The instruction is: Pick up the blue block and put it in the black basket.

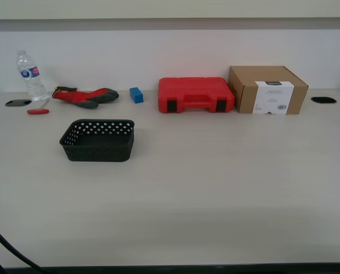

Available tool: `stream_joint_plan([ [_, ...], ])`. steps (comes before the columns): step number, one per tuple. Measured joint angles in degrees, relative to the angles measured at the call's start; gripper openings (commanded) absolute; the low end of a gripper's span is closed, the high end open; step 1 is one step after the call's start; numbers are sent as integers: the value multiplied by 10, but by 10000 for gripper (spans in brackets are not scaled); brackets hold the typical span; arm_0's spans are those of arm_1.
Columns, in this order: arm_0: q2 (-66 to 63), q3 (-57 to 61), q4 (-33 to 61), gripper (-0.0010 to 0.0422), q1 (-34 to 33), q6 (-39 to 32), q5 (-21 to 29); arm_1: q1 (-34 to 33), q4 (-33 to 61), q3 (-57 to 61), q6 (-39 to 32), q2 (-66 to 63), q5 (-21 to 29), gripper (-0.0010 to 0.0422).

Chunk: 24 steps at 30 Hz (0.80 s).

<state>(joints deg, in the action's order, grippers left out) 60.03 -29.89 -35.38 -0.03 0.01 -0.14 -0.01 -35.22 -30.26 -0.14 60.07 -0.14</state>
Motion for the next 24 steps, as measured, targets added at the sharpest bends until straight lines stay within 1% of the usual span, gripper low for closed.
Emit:
stream_joint_plan([
  [2,0,0,0,0,0,0,0,0,2,0,-16,5,-36,0],
  [4,0,0,0,0,0,0,0,0,9,3,-90,24,-106,0],
  [6,0,0,0,0,1,0,0,1,37,4,-153,54,-174,0],
  [7,0,0,0,0,0,0,0,2,56,4,-168,73,-195,0],
  [10,0,0,0,0,0,0,0,5,106,4,-200,145,-213,0],
  [11,0,0,0,0,0,0,0,6,112,4,-217,170,-233,0],
  [14,0,0,0,0,0,0,0,22,110,3,-274,243,-353,0],
  [15,0,0,0,0,0,0,0,32,110,2,-284,261,-380,0],
  [16,0,0,0,0,0,0,0,46,110,1,-286,276,-392,0],
  [18,0,0,0,0,0,0,0,73,108,0,-278,292,-393,0],
  [20,0,0,0,0,0,0,0,101,108,1,-246,297,-392,0],
  [22,0,0,0,0,0,0,0,132,109,2,-199,294,-385,0],
  [24,0,0,0,0,0,0,0,166,111,2,-153,288,-358,0],
])
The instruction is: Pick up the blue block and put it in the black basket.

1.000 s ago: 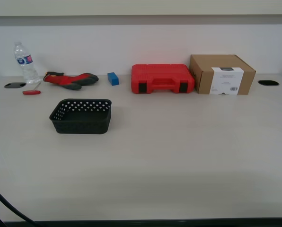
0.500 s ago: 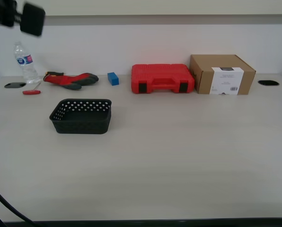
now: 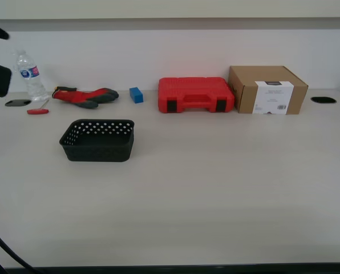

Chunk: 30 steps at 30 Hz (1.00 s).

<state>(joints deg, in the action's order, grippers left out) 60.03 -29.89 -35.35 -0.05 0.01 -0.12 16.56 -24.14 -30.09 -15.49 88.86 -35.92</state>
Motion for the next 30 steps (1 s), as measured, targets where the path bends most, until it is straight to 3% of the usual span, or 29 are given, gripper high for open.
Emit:
stream_joint_plan([
  [10,0,0,0,0,0,0,0,175,32,-1,156,-5,108,0],
  [15,0,0,0,0,0,0,0,239,53,-1,305,-3,154,0],
  [25,0,0,0,0,0,0,0,324,64,-102,222,95,157,0],
  [30,0,0,0,0,0,0,0,371,157,-214,195,196,176,0],
])
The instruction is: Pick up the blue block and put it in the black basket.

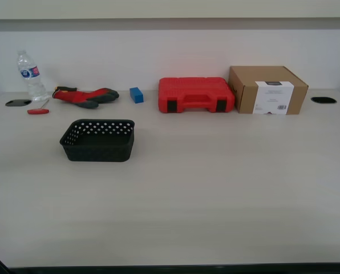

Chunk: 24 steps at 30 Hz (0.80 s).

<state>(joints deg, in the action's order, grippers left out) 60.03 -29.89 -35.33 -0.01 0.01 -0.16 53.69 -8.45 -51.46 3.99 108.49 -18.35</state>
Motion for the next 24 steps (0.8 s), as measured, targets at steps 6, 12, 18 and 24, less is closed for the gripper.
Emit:
stream_joint_plan([
  [6,0,0,0,0,0,0,0,81,125,-86,-8,46,134,27],
  [12,0,0,0,0,0,0,0,140,142,-115,-10,56,146,189],
  [18,0,0,0,0,0,0,0,139,113,-118,33,81,173,332],
  [24,0,0,0,0,0,0,0,122,77,-130,158,182,212,312],
])
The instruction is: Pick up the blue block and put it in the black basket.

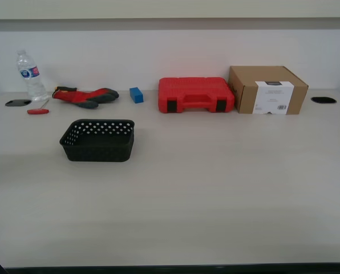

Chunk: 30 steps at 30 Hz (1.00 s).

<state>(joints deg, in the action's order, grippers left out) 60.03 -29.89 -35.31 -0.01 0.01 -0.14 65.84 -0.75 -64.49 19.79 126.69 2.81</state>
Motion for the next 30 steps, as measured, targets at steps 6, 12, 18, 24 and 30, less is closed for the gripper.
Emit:
stream_joint_plan([
  [6,0,0,0,0,0,0,0,-21,-2,-64,42,54,64,238],
  [12,0,0,0,0,0,0,0,-36,14,-134,20,53,61,221],
  [18,0,0,0,0,0,0,0,-36,38,-160,-3,54,20,309],
  [24,0,0,0,0,0,0,0,-38,59,-164,28,94,-7,369],
  [30,0,0,0,0,0,0,0,-42,40,-220,52,186,-2,330],
])
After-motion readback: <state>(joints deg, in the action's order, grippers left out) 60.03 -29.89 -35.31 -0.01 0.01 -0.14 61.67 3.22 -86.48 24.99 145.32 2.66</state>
